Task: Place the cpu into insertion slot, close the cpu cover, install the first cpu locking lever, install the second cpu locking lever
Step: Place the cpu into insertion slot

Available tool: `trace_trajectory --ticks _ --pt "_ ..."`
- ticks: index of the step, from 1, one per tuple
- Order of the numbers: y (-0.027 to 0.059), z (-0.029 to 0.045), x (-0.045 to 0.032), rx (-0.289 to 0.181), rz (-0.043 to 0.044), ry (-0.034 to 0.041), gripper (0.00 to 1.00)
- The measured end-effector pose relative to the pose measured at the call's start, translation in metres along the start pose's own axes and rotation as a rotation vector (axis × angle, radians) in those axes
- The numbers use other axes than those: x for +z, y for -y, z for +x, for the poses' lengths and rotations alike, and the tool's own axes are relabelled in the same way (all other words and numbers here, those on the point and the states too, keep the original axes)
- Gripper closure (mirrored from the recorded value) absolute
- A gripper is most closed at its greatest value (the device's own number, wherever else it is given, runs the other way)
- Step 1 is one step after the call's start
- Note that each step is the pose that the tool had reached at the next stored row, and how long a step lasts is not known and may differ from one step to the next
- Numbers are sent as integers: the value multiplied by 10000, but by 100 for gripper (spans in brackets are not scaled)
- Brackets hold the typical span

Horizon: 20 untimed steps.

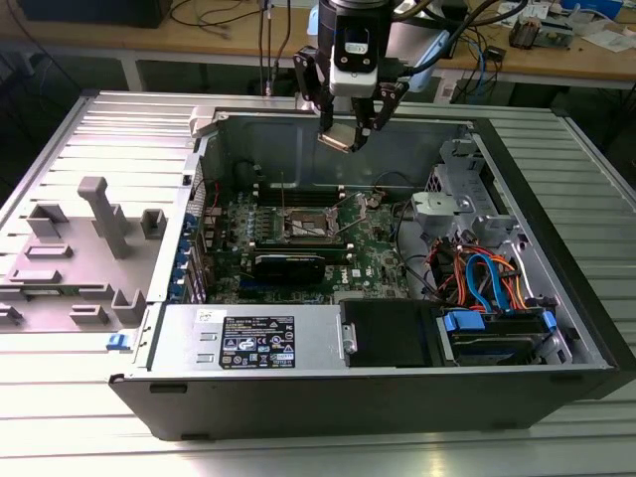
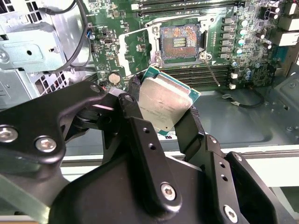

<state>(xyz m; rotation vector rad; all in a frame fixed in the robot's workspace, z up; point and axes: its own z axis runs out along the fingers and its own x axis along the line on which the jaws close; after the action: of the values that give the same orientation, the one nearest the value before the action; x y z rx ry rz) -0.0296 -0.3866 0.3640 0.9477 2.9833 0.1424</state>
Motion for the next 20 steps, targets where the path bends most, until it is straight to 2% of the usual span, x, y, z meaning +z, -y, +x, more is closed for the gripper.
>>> trace_trajectory --ticks 12,20 --pt "0 0 0 147 -3 13 45" --pt "2 -1 0 599 -12 53 45"
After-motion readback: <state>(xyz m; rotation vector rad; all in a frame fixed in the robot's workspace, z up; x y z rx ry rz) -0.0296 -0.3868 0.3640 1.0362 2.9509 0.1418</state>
